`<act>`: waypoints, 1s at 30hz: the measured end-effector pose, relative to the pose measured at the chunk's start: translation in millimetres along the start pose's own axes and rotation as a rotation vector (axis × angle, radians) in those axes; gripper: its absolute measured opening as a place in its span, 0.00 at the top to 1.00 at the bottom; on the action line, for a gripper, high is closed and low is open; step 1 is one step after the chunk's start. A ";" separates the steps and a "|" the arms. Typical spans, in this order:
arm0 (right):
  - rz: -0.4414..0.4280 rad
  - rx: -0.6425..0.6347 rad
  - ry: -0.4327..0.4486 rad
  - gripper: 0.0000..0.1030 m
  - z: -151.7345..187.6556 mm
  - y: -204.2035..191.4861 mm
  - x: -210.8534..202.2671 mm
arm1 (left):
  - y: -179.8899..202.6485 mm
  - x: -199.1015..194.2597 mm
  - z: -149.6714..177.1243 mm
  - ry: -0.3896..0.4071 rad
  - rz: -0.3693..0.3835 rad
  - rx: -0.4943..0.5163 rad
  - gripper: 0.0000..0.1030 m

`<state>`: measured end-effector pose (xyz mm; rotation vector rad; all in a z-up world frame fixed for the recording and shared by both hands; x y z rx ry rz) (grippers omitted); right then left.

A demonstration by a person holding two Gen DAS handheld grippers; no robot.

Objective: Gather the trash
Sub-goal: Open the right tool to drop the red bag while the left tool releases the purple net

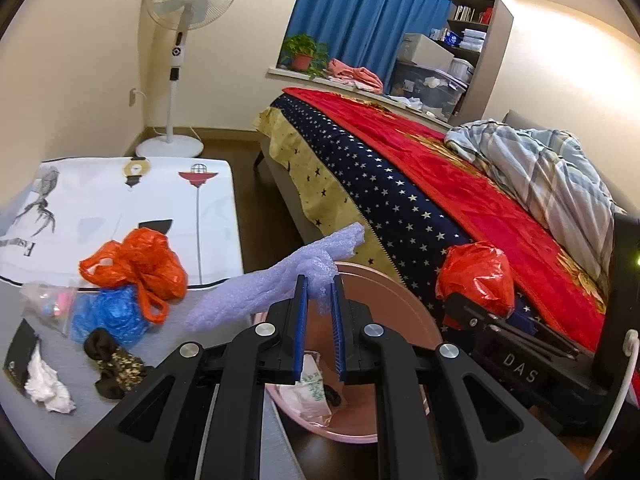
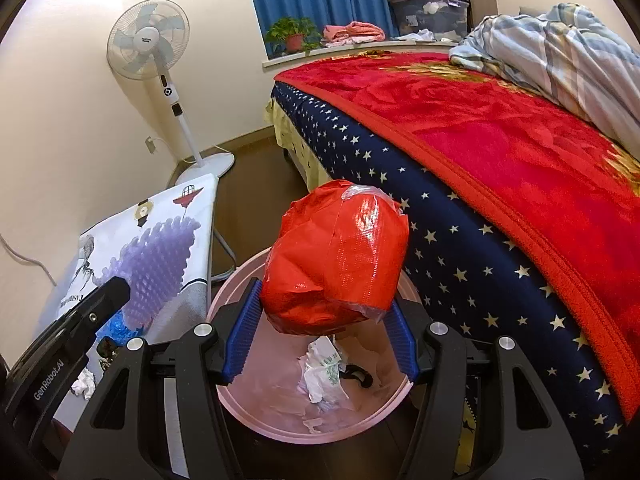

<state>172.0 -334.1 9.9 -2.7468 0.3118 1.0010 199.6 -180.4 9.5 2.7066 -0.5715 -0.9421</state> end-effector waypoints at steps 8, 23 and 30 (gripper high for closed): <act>0.018 0.004 -0.026 0.43 2.1 5.4 8.9 | 3.1 12.2 1.1 -0.024 0.052 -0.023 0.89; 0.042 0.001 -0.074 0.35 9.0 13.0 19.6 | 8.2 27.2 3.8 -0.074 0.123 -0.063 0.67; 0.040 0.000 -0.068 0.30 10.1 12.4 18.4 | 2.5 17.6 -0.3 -0.050 0.092 -0.052 0.66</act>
Point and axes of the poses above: each gripper's, at about its wrist camera, not at the fingertips, and x roughly the way its jaws point, y to its right, z to its underside, the point moved 4 cm from there along x, roughly the way its jaws point, and after that the axes turned 4 degrees about -x, right-handed, at the moved point
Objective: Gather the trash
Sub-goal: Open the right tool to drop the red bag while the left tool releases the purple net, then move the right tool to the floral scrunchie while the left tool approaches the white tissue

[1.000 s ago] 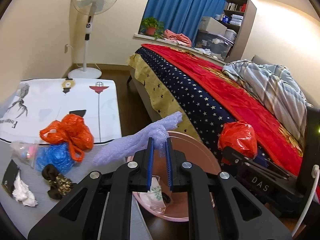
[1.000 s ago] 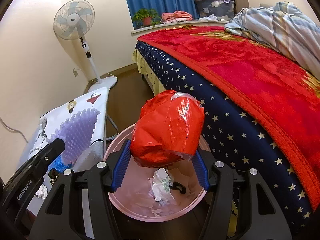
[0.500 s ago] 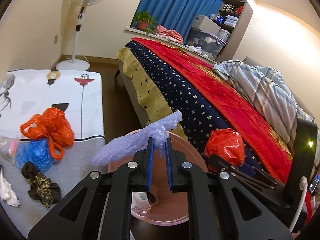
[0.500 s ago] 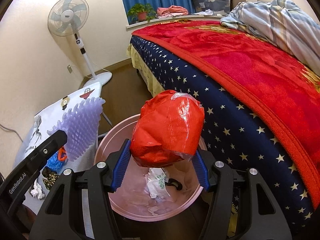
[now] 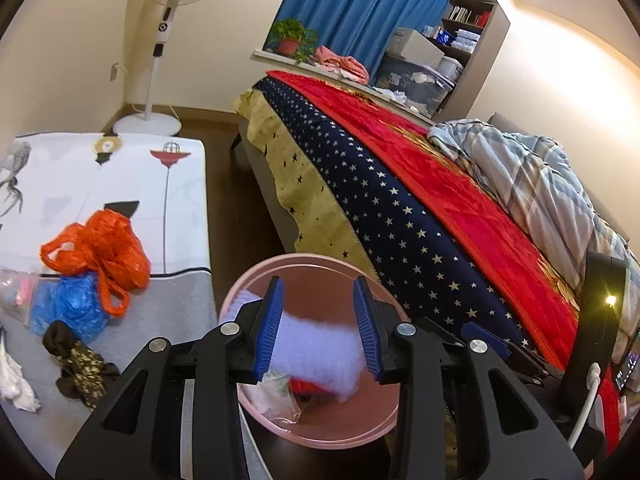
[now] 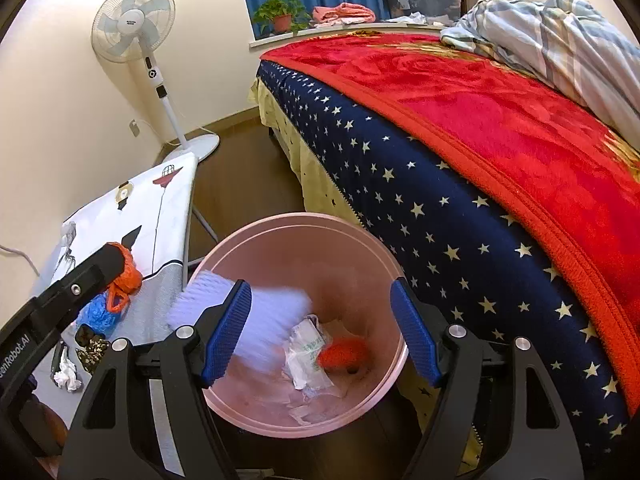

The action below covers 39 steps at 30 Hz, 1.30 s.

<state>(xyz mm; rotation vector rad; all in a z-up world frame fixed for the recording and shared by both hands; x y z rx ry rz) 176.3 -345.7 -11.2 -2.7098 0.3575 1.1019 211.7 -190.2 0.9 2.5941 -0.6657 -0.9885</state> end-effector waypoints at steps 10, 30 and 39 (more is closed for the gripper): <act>-0.022 -0.044 0.051 0.30 -3.0 -14.6 -12.4 | -14.7 -21.8 -4.0 0.040 -0.044 0.006 0.66; -0.092 -0.132 0.128 0.30 -2.6 -49.5 -30.5 | -54.2 -62.5 -7.7 0.106 -0.132 -0.017 0.66; -0.143 -0.182 0.147 0.31 4.5 -72.0 -34.3 | -77.6 -81.0 -6.0 0.125 -0.179 -0.034 0.66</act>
Point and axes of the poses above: each gripper's, at about its wrist camera, not at the fingertips, and x roughly the way its jaws point, y to its right, z to its underside, the point moved 4 cm from there along x, roughly the way its jaws point, and after that the axes turned 4 degrees about -x, right-handed, at the moved point
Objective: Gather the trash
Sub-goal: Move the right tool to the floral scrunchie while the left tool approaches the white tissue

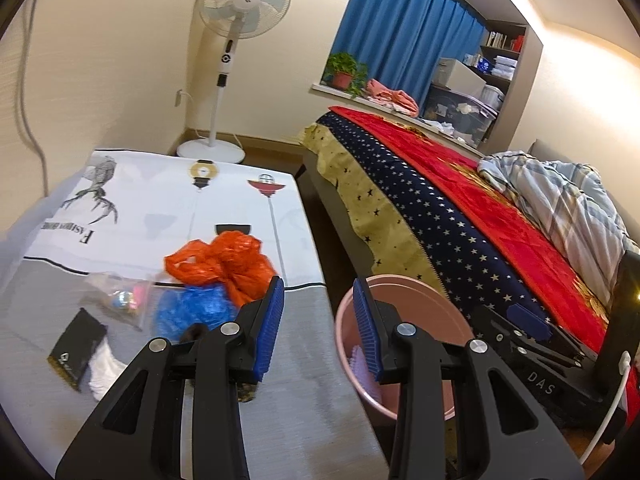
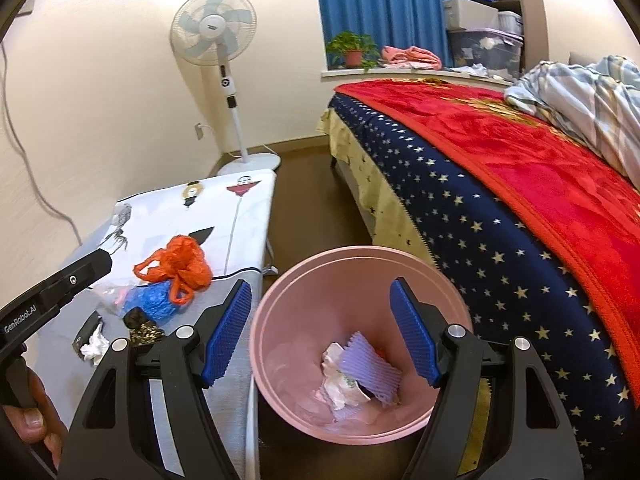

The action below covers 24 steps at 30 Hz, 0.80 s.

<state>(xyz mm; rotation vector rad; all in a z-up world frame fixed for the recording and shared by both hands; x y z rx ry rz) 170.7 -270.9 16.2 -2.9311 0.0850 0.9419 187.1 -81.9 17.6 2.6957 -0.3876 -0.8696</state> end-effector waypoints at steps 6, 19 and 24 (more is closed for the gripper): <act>-0.029 -0.018 0.003 0.32 2.8 -13.3 1.2 | -20.4 -11.8 -0.1 0.019 -0.042 -0.013 0.66; -0.143 -0.062 -0.016 0.33 14.4 -62.8 15.8 | -95.6 -41.6 2.4 0.062 -0.217 -0.115 0.66; -0.219 -0.103 -0.035 0.33 21.7 -96.0 25.7 | -121.9 -44.8 5.2 0.061 -0.277 -0.159 0.66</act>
Point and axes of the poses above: each gripper's, at about its wrist camera, not at the fingertips, and x roughly the way its jaws point, y to its right, z to its underside, the point moved 4 cm from there along x, roughly the way its jaws point, and after that the axes turned 4 degrees about -x, right-handed, at the moved point
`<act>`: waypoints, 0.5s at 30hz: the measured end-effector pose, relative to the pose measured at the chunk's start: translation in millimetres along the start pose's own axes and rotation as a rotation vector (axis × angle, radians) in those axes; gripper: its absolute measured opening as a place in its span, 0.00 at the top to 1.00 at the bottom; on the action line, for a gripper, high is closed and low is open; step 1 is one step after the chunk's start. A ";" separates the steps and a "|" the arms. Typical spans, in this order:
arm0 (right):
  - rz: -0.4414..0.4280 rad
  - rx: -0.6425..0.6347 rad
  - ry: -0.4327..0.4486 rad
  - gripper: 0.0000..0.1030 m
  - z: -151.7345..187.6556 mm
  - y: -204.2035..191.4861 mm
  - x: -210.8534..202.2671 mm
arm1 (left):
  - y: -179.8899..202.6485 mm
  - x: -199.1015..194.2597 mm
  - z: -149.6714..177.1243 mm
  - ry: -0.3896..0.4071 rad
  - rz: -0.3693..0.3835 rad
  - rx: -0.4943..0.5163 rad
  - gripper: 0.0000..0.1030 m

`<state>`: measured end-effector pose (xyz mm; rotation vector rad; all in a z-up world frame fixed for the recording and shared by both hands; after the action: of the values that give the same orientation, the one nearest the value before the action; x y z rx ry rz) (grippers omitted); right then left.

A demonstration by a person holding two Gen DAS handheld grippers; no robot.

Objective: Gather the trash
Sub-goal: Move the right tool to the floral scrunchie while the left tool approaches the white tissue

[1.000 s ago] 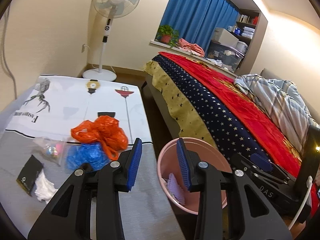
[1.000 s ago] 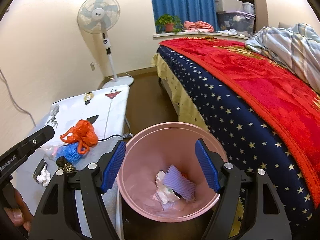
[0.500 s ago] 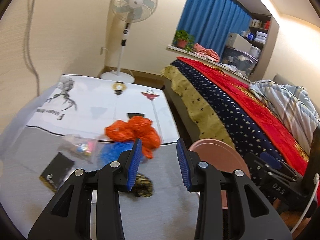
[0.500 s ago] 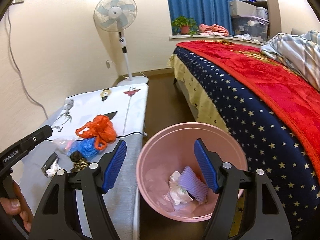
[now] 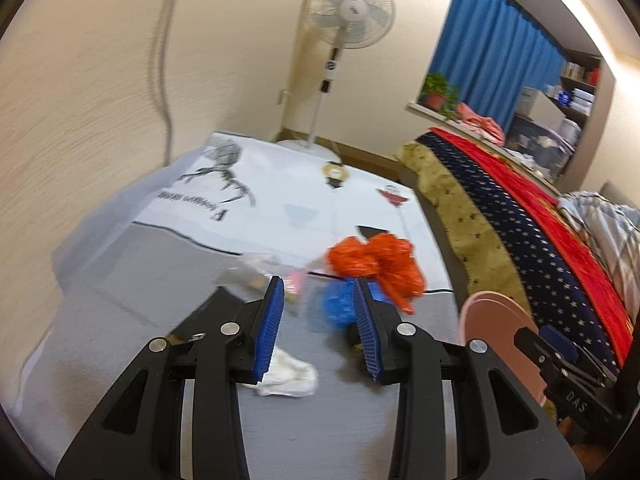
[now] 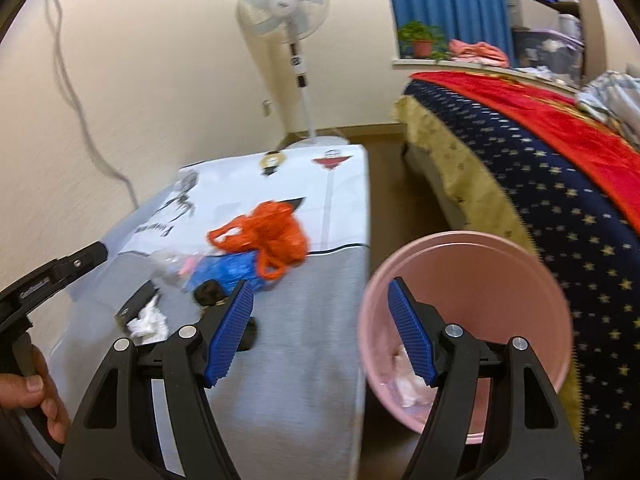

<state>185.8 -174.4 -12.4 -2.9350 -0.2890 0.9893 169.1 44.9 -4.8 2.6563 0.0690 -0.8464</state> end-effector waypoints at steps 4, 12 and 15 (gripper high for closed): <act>-0.038 -0.035 -0.021 0.33 2.8 -22.2 13.3 | -17.4 3.5 -0.3 0.002 -0.048 -0.031 0.66; -0.114 -0.073 -0.105 0.33 11.1 -52.3 49.8 | -36.4 20.3 7.7 -0.035 -0.098 -0.065 0.66; -0.123 -0.092 -0.160 0.33 19.9 -60.9 66.9 | -40.1 30.4 15.6 -0.076 -0.103 -0.087 0.66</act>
<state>216.0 -102.8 -62.9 -2.8786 -0.5270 1.2261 179.4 75.3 -46.6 2.5555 0.2206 -0.9543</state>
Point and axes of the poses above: each gripper's, at about its wrist camera, not at the fingertips, and x roughly the way its jaws point, y to its right, z to its underside, the point moved 4 cm from there along x, roughly the way its jaws point, and after that the axes turned 4 degrees about -x, right-handed, at the moved point
